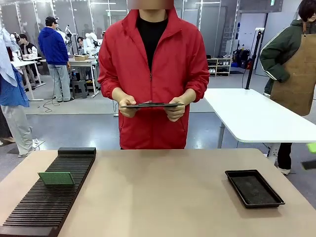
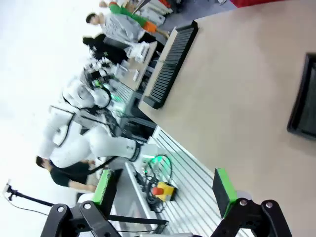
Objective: Inspect the PCB.
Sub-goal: Pick up the Blank PCB and present it to the human.
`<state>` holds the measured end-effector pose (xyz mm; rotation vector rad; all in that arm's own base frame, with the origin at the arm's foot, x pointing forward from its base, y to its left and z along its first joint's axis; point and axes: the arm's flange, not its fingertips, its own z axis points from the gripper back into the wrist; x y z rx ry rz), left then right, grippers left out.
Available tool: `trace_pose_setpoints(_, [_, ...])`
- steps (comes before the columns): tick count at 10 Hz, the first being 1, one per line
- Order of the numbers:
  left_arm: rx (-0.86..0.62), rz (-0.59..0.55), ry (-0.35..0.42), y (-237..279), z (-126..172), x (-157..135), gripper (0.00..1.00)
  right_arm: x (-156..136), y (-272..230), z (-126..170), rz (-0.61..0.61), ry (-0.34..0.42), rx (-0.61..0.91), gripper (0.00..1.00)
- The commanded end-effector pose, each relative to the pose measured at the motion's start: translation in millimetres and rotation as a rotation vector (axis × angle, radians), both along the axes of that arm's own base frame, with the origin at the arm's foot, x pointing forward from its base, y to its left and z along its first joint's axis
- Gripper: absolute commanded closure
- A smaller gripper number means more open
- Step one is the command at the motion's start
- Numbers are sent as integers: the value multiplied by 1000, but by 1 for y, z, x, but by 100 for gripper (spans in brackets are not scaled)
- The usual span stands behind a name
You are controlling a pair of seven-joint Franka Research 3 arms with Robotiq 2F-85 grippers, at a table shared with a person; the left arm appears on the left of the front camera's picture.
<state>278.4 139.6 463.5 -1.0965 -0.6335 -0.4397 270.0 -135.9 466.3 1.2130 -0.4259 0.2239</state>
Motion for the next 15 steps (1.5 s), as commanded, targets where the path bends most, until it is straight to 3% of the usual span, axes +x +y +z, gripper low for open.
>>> trace_pose_setpoints(1, [-103, 34, 30, 13, -26, -22, 0, -31, -16, -36, -51, 63, 43, 0])
trace_pose_setpoints(3, [-181, 135, 75, 41, -31, -40, 0, -55, -42, -59, -61, 132, 70, 0])
trace_pose_setpoints(5, [-200, 179, 76, 56, -41, -50, 0, -70, -51, -70, -94, 125, 111, 0])
trace_pose_setpoints(7, [-230, 270, 126, 78, -59, -67, 0, -81, -52, -71, -116, 115, 113, 0])
trace_pose_setpoints(9, [-232, 320, 146, 82, -64, -70, 0, -78, -45, -68, -110, 96, 86, 0])
trace_pose_setpoints(10, [-204, 333, 119, 78, -61, -68, 0, -75, -42, -70, -124, 82, 54, 0])
trace_pose_setpoints(11, [-220, 302, 166, 95, -64, -70, 0, -70, -75, -64, -128, 127, 114, 0])
trace_pose_setpoints(15, [-214, 309, 170, 95, -64, -69, 0, -70, -75, -64, -128, 127, 114, 0])
